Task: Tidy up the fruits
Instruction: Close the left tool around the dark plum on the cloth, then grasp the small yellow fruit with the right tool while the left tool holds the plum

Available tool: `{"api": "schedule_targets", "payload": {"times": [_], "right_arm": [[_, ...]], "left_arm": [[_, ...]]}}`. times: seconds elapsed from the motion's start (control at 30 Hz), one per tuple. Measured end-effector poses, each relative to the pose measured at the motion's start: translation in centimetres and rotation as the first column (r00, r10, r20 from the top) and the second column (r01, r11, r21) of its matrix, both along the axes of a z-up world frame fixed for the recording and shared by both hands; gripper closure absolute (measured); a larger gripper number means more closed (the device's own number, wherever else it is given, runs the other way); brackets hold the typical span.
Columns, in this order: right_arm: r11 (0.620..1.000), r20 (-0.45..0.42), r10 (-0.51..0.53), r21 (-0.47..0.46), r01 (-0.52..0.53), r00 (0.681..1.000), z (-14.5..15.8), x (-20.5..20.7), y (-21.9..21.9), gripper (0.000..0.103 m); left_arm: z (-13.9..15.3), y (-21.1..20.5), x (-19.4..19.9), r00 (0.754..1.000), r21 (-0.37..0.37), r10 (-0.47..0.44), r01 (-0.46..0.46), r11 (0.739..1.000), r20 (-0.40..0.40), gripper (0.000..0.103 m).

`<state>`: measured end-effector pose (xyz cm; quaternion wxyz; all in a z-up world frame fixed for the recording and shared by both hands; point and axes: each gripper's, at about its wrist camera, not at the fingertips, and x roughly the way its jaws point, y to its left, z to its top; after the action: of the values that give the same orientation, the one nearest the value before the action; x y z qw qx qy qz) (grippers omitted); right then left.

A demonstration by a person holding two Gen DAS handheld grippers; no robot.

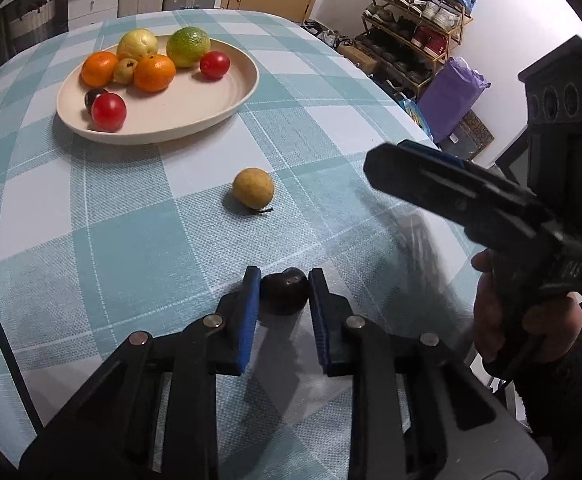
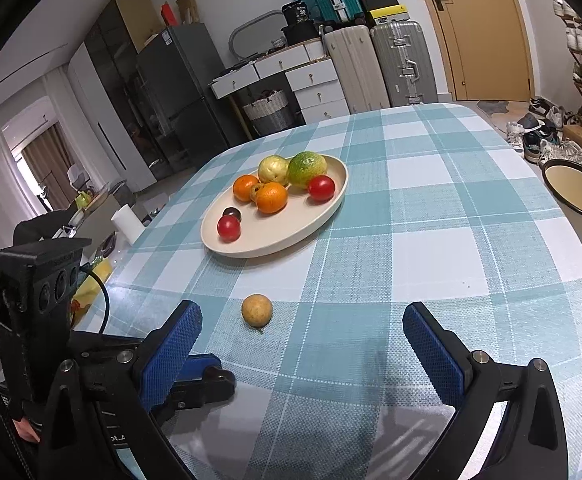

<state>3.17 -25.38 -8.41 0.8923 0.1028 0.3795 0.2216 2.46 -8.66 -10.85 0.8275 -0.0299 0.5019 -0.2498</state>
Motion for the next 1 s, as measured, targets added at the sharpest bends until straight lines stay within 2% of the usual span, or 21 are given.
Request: {"api": "schedule_targets", "payload": {"times": [0.57, 0.63, 0.7, 0.77, 0.97, 1.0], "right_arm": [[0.994, -0.066, 0.099, -0.028, -0.101, 0.993, -1.7, 2.0, 4.2, 0.002], [0.993, -0.076, 0.111, -0.031, -0.114, 0.991, -1.9, 2.3, 4.8, 0.008], [0.991, -0.093, 0.123, -0.036, -0.127, 0.988, -2.3, 2.6, 5.4, 0.020], [0.990, -0.100, 0.128, -0.040, -0.132, 0.987, -2.4, 2.7, 5.7, 0.022], [0.986, -0.108, 0.151, -0.059, -0.158, 0.983, -2.6, 3.2, 6.7, 0.037], [0.985, -0.110, 0.154, -0.063, -0.162, 0.982, -2.6, 3.2, 6.9, 0.046]], "left_arm": [[1.5, 8.2, 2.0, 0.984, -0.063, 0.180, -0.178, 0.982, 0.018, 0.082], [1.5, 8.9, 2.1, 0.981, -0.070, 0.191, -0.190, 0.979, 0.014, 0.082], [1.4, 9.2, 2.2, 0.981, -0.073, 0.195, -0.194, 0.978, 0.013, 0.082], [1.4, 9.4, 2.4, 0.980, -0.075, 0.200, -0.198, 0.977, 0.014, 0.082], [1.5, 9.6, 2.9, 0.977, -0.082, 0.211, -0.209, 0.974, 0.011, 0.082], [1.6, 9.7, 3.0, 0.977, -0.084, 0.213, -0.211, 0.974, 0.011, 0.082]]}}
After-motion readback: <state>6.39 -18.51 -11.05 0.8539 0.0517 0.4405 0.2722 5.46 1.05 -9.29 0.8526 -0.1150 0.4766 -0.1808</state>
